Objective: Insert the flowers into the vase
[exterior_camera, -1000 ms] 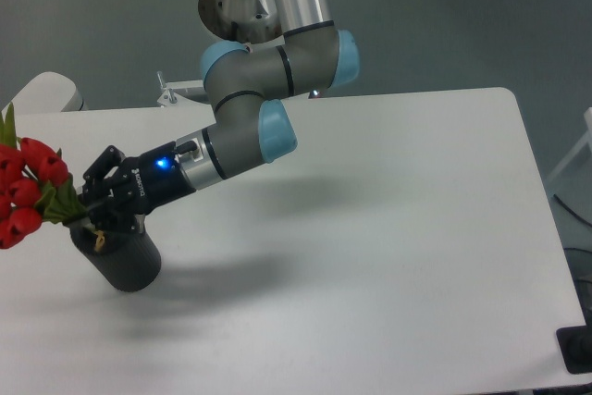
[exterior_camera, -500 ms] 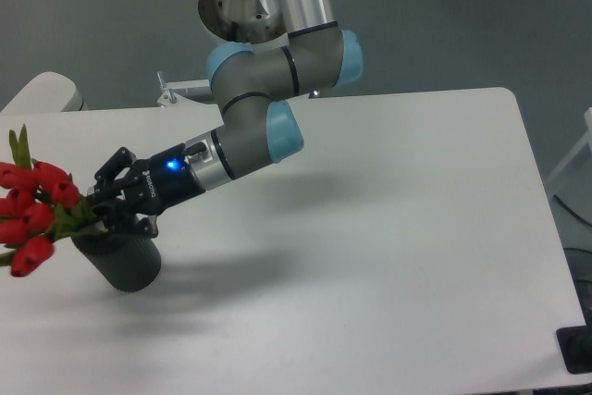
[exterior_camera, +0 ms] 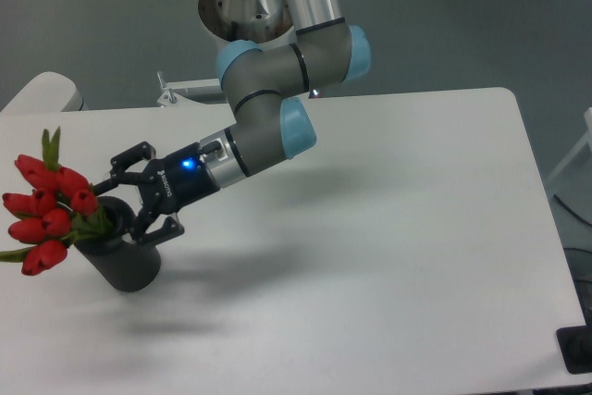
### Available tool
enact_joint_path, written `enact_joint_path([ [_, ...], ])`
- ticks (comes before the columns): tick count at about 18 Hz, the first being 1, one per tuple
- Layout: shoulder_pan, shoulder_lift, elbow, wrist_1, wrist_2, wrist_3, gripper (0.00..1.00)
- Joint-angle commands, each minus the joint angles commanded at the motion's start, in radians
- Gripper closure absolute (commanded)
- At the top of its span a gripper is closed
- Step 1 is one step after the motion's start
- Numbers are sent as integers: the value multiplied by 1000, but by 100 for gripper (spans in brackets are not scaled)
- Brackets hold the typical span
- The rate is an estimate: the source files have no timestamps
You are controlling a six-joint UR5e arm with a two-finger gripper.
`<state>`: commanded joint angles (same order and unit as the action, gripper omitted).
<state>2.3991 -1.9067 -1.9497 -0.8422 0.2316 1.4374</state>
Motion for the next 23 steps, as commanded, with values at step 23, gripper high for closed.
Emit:
enact_joint_path([
  [23, 227, -18, 302, -15, 664, -155, 0],
])
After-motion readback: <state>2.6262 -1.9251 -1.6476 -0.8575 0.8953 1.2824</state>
